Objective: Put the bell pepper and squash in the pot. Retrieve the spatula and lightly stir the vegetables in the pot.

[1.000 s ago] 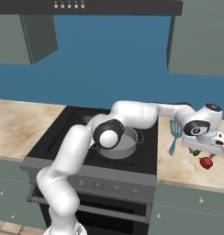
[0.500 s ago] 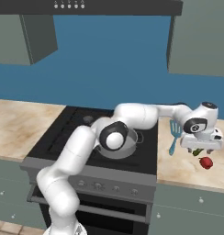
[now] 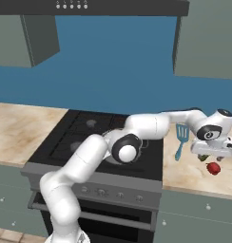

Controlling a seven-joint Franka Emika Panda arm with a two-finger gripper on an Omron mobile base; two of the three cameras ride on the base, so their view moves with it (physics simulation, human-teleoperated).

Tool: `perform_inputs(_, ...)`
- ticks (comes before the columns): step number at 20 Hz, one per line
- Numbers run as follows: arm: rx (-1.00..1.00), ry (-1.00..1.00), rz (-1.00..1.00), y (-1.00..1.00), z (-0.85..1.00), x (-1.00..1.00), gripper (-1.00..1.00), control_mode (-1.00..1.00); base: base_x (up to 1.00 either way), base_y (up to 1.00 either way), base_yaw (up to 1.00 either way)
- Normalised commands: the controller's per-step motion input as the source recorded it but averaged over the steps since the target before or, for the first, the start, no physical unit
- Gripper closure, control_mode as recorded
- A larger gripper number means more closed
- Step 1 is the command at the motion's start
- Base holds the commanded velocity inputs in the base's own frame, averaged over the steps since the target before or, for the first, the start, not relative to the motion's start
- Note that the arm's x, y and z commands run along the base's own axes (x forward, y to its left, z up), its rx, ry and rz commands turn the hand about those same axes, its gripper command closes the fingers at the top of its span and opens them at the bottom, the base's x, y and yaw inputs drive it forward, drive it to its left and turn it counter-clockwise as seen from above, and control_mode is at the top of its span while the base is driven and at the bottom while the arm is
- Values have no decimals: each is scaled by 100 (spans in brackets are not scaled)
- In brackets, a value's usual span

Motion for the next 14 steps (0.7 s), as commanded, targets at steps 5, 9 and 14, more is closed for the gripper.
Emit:
perform_inputs(5,2,1,0,-7,-6,0,-100,-100,0,0,0)
perform_inputs(9,1,2,0,-14,-23,0,-100,-100,0,0,0)
perform_inputs(14,1,1,0,-10,-17,-1,-100,-100,0,0,0)
